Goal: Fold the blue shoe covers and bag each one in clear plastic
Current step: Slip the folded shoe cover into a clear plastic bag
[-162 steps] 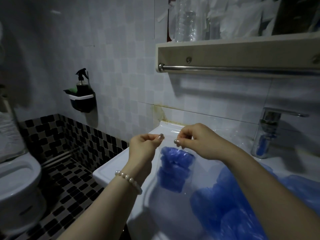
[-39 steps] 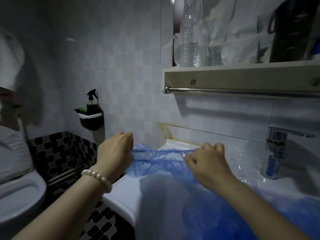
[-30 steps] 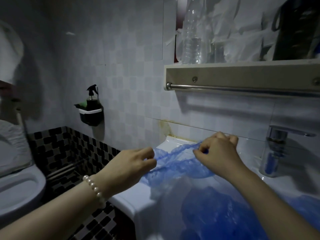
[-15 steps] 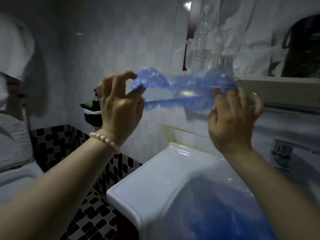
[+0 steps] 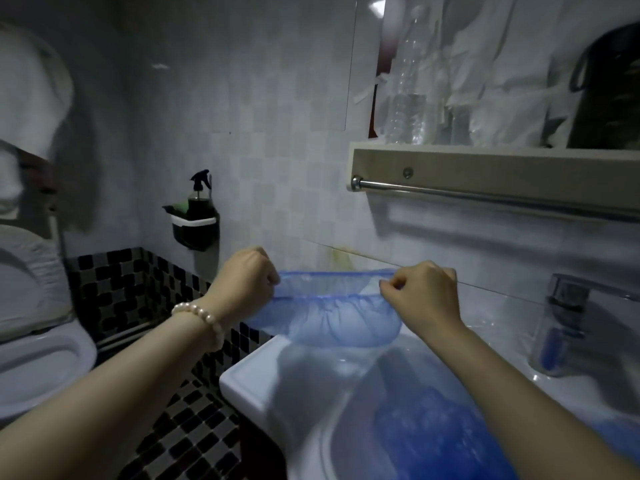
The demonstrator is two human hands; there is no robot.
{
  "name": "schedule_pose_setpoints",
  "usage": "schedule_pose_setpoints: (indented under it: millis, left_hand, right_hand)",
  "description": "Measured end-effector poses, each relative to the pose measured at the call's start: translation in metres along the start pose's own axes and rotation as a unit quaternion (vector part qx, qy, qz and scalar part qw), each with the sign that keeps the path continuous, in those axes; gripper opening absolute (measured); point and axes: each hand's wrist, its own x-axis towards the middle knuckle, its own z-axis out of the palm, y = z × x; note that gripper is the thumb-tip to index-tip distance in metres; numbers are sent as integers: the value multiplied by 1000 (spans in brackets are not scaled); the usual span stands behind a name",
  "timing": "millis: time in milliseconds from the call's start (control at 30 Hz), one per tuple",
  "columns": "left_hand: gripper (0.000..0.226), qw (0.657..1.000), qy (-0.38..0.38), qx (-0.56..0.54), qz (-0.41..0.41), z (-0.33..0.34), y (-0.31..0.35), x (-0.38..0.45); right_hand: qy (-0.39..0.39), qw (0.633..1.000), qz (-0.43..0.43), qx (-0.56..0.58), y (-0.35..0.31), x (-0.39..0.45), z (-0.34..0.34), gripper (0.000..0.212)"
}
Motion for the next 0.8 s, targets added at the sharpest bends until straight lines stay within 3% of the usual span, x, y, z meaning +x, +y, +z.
schedule_pose_setpoints:
  millis: [67,133,400,533,667,800]
  left_hand:
    - [19,999,40,-11,18,2,8,-4]
    - [16,998,53,-2,15,5,16,-9]
    - [15,1000,24,18,4,15,47,-18]
    - [21,1000,13,-23,1,21,47,-18]
    - [24,990,-27,-92,-101,15,35,-14]
    - [18,980,-7,-106,-169,15,23,-11]
  right_hand:
    - [101,993,-27,57,-5,-6,9,19]
    - [149,983,-54,94,-11,-10,15,12]
    - [166,974,-37,151,-22,-17,34,30]
    - [113,977,30,181,-17,-17,36,35]
    - [-13,979,100,180,-8,-10,28,30]
    - [-114,966,163,166,-6,0,23,23]
